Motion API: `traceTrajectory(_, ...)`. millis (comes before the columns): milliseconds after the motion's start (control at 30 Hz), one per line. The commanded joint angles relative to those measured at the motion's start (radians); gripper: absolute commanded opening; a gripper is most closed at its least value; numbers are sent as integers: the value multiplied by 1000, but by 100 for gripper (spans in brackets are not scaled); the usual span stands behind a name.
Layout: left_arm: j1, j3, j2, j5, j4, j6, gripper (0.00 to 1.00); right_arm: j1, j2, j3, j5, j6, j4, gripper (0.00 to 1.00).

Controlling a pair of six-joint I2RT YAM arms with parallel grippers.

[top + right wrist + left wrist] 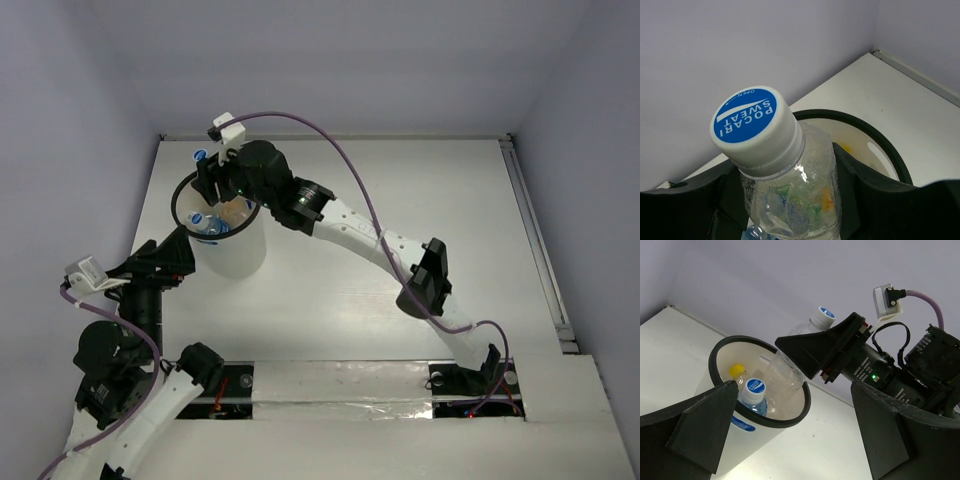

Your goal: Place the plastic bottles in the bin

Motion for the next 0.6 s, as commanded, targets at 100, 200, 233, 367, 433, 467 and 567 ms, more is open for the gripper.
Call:
traceTrajectory(100, 2, 14, -2, -12, 25, -6, 95, 25, -36, 46, 92, -80, -107, 36)
traceTrajectory(200, 2, 15, 5, -7, 24, -6, 95, 25, -27, 50, 76, -100, -117, 38)
traceTrajectory(233, 2, 17, 10, -7, 23, -6, 96, 25, -13, 58, 70, -100, -120, 39)
traceTrajectory(367, 2, 15, 18, -2, 23, -6, 96, 25, 79, 99, 30, -92, -112, 46)
traceTrajectory(433, 2, 15, 19, -2, 21, -6, 96, 25, 134, 142, 33, -89, -120, 59)
traceTrajectory(467, 2, 14, 19, -2, 23, -7, 96, 25, 141, 142, 38, -86, -114, 66)
traceTrajectory(567, 2, 15, 22, -6, 25, -4, 96, 25, 121, 102, 37, -69, -60, 83)
